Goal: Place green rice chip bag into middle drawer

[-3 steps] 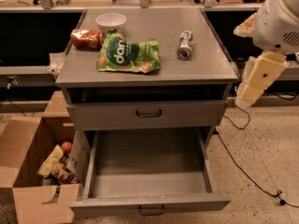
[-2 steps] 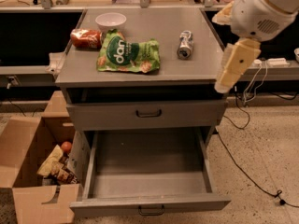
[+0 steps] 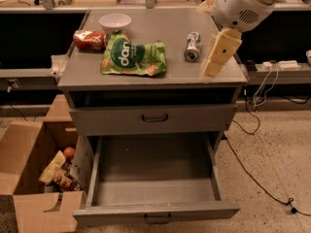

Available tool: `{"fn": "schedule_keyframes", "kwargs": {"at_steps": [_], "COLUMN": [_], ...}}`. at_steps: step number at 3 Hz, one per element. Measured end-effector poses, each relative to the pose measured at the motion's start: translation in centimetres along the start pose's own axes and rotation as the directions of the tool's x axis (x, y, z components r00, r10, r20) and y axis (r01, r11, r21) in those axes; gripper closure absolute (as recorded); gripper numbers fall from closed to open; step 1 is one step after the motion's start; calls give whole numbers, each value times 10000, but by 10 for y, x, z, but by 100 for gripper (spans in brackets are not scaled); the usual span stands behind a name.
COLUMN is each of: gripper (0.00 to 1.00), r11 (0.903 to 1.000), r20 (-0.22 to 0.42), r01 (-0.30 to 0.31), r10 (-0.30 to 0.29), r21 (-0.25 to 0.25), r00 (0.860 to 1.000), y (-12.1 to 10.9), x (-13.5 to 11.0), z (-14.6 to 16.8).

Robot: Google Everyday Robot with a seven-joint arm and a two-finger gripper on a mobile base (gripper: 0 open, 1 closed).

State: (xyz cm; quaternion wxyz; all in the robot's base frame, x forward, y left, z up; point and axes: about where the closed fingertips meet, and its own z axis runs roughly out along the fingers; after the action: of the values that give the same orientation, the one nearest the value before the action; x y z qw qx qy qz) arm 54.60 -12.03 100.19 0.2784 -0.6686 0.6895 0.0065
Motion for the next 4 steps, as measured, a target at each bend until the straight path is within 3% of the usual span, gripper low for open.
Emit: {"fn": "schedule_keyframes", "kwargs": {"at_steps": [1,2,4], "gripper": [0,0,0], "r11": [9997,9988,9988], "r20": [364,894,1802], "r01": [207,466,316], "r10": [-203,-452,-380], "r21": [-109,-141,384], "r00": [9991,9950,9829], "y": [-14,-39,-88], "x": [-4,-12,-34], "z": [34,88,156]}}
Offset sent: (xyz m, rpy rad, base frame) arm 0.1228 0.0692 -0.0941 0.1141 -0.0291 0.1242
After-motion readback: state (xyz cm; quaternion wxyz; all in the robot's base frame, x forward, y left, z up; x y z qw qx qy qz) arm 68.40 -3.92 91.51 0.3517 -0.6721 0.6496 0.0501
